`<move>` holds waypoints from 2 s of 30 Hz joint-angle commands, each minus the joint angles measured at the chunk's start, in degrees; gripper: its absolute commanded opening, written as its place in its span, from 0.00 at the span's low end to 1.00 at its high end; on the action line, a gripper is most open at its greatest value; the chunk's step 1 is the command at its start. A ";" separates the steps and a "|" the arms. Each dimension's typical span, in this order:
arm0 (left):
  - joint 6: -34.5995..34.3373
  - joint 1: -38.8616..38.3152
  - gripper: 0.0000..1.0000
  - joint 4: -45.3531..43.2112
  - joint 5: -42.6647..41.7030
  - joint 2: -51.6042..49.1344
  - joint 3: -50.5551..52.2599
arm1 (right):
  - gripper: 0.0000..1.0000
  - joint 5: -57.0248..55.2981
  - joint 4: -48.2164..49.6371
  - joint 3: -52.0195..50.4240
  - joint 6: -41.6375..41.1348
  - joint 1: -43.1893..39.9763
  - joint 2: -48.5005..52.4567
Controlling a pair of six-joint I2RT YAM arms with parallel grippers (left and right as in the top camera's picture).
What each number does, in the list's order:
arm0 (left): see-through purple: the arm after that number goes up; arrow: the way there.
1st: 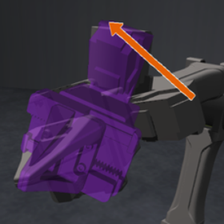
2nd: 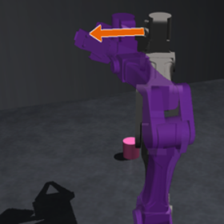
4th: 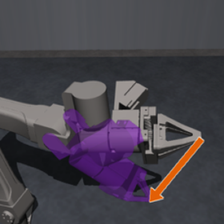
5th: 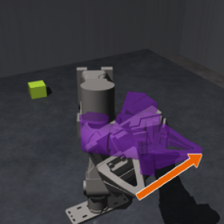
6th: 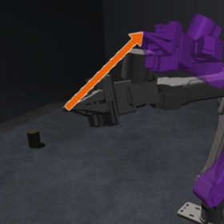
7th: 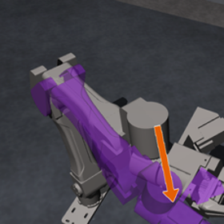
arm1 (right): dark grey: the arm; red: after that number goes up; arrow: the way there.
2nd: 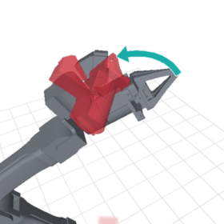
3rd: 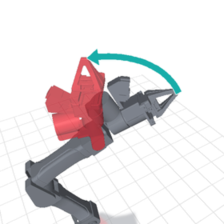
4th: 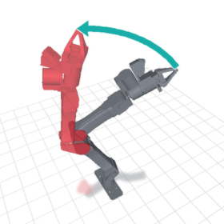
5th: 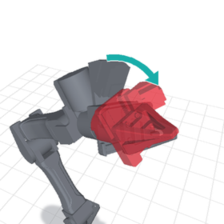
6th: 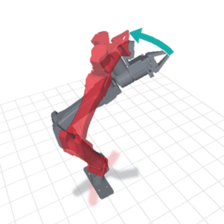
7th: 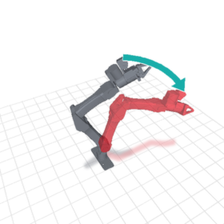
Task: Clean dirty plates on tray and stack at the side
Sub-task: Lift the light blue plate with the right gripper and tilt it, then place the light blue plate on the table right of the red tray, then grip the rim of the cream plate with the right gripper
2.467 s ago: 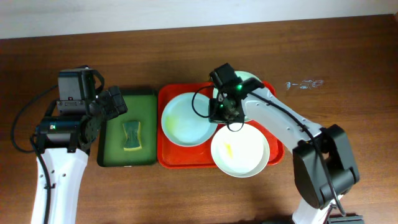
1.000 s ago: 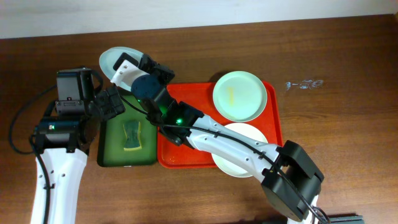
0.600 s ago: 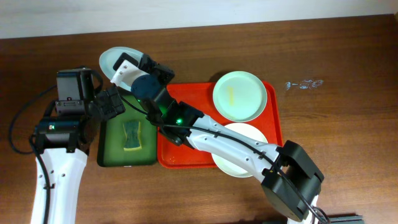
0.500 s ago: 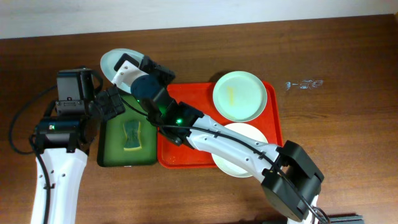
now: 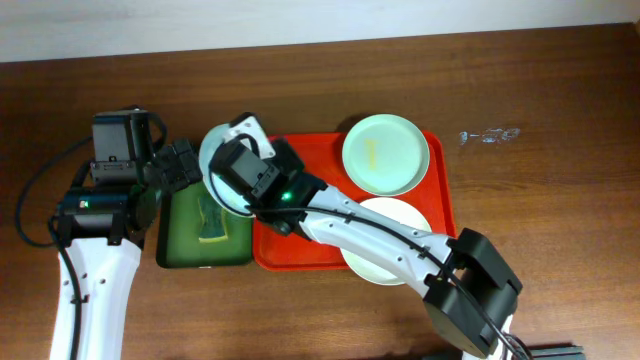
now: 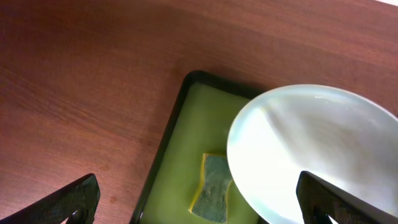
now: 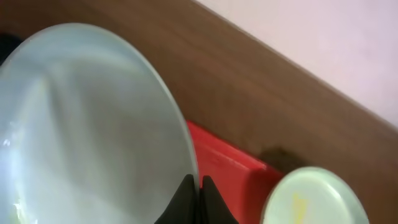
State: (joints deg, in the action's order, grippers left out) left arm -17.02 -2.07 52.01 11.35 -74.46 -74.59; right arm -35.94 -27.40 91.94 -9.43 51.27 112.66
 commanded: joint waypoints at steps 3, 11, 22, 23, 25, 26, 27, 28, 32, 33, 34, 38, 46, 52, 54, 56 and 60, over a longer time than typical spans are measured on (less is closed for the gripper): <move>-0.31 -0.04 0.99 -0.09 -0.39 0.15 -0.46 | 0.04 23.17 -5.92 0.66 -10.84 -7.80 -2.49; -0.31 -0.04 0.99 -0.09 -0.39 0.15 -0.46 | 0.04 69.46 -17.27 0.66 -10.82 -35.04 -5.31; -0.31 -0.04 0.99 -0.09 -0.37 0.15 -0.46 | 0.04 55.45 -44.59 0.13 -1.53 -80.46 -5.29; -0.31 -0.04 0.99 -0.09 -0.39 0.15 -0.46 | 0.04 50.45 -44.68 -0.98 -1.66 -83.10 -5.27; -0.31 -0.04 0.99 -0.09 -0.39 0.15 -0.46 | 0.04 45.11 -42.21 -4.83 -5.05 -85.99 -5.27; -0.31 -0.04 0.99 -0.09 -0.39 0.15 -0.48 | 0.04 43.06 -39.52 -7.54 -6.36 -86.23 -5.27; -0.31 -0.04 0.99 -0.09 -0.39 0.15 -0.46 | 0.04 42.75 -37.03 -10.14 -7.48 -86.18 -5.27; -0.31 -0.04 0.99 -0.09 -0.39 0.15 -0.46 | 0.04 42.80 -34.93 -12.46 -7.61 -86.09 -5.27; -0.31 -0.04 0.99 -0.09 -0.39 0.15 -0.46 | 0.04 42.99 -31.50 -15.78 -9.09 -85.83 -5.27; -0.31 -0.04 0.99 -0.09 -0.37 0.15 -0.46 | 0.04 42.95 -31.52 -15.78 -9.09 -85.35 -5.27; -0.31 -0.04 0.99 -0.09 -0.39 0.15 -0.46 | 0.04 42.95 -31.47 -15.78 -9.09 -84.67 -5.27; -0.31 -0.04 0.99 -0.09 -0.39 0.15 -0.46 | 0.29 42.75 -31.50 -15.80 -9.05 -82.29 -5.27; -0.31 -0.04 0.99 -0.09 -0.39 0.15 -0.46 | 0.80 49.94 -39.26 -15.74 -5.53 -81.07 -5.84; -0.31 -0.04 0.99 -0.09 -0.39 0.15 -0.46 | 0.79 49.16 -47.47 -15.78 0.79 -64.17 -7.89; -0.31 -0.04 0.99 -0.09 -0.39 0.15 -0.48 | 0.98 49.05 -47.34 -15.82 0.85 -59.47 -7.89; -0.31 -0.04 0.99 -0.09 -0.39 0.15 -0.46 | 0.99 49.03 -47.93 -16.00 0.98 -56.81 -7.82; -0.31 -0.04 0.99 -0.09 -0.37 0.15 -0.46 | 0.47 47.60 -46.80 -19.17 2.58 -51.91 -7.82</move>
State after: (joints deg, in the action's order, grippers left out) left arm -17.02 -2.11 51.99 11.16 -74.48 -74.59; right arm 12.97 -75.24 75.02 -7.31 -2.39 105.95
